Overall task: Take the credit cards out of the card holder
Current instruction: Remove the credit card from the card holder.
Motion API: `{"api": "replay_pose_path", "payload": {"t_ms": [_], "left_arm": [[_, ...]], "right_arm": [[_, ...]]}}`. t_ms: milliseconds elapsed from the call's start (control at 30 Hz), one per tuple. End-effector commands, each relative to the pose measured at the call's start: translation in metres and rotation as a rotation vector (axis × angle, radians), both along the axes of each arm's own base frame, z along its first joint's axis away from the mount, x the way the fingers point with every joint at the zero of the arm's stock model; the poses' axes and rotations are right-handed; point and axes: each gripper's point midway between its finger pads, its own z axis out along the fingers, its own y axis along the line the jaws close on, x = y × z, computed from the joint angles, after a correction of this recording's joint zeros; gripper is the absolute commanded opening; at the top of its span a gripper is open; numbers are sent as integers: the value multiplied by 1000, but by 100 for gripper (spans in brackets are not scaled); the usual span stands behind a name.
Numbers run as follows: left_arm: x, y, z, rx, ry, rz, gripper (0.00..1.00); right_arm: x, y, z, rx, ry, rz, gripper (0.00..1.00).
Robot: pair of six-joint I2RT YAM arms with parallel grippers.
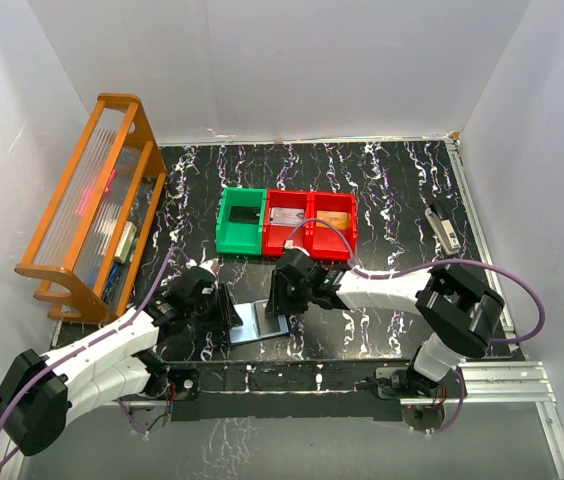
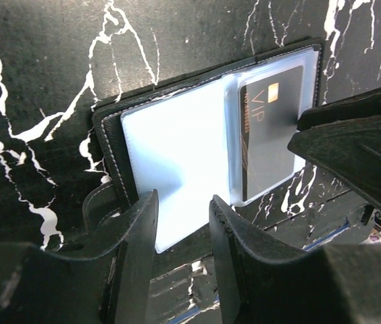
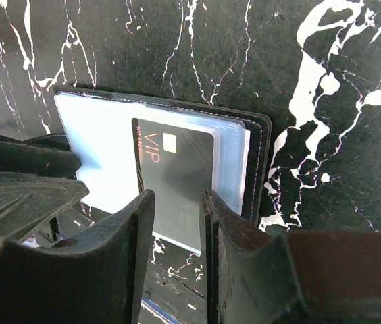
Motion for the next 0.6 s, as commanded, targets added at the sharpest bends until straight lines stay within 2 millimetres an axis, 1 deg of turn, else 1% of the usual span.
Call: {"api": "replay_pose_path", "payload": {"t_ms": [0,133,267,333,433,567], "left_arm": [[-8,12,-8,63,21,-17,34],[-10,15,-10,77,27,-16,33],[-9,14,-8,69,21,-11,32],[-9,14,-9,73,22,-12,32],[-9,14,-11,72,27,-15,31],[-10,10,-12,56,34,-22,29]], "right_arm": [[3,-4,0,-14,-24,-19,32],[3,-3,2,-12,-24,-17,32],[4,0,13,16,-38,-12,33],[7,0,15,13,-55,-9,33],[9,-3,13,-15,-69,0,33],[4,2,7,0,-40,29,33]]}}
